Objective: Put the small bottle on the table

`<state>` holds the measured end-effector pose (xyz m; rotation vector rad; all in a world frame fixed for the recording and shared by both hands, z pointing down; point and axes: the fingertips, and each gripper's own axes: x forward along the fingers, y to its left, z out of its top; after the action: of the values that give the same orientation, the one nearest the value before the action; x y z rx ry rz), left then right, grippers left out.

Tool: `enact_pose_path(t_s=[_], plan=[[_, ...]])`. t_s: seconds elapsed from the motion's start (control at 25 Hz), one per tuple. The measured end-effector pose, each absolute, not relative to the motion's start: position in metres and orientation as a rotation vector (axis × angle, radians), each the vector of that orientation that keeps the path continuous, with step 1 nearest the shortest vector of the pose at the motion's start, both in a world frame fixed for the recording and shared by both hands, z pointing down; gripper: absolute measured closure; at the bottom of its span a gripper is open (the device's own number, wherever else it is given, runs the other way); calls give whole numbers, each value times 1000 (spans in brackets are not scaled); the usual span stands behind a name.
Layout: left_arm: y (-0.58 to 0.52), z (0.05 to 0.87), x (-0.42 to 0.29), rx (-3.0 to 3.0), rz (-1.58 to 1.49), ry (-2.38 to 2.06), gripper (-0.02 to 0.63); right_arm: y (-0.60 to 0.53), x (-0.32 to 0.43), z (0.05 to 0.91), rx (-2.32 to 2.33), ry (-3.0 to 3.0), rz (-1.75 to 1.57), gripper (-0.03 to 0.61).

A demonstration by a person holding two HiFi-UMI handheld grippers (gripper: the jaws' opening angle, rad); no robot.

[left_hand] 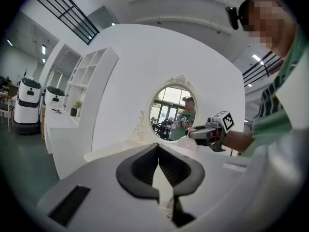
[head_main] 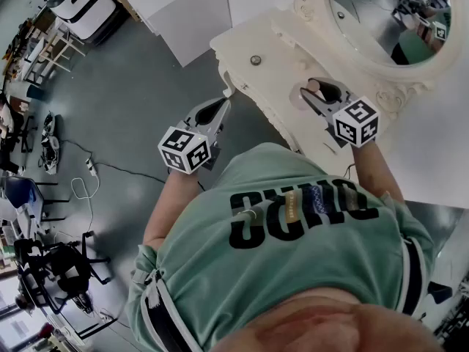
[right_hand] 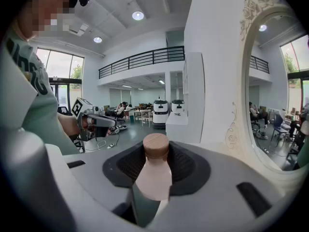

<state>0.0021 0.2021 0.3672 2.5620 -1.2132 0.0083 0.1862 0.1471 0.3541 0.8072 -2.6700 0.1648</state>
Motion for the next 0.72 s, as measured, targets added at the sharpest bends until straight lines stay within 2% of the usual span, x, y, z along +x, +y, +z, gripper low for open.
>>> enact_pose_path(t_s=[0.72], plan=[[207,363,7,2567,34,-1209,603,148,192,350,830,-2690,220,446]])
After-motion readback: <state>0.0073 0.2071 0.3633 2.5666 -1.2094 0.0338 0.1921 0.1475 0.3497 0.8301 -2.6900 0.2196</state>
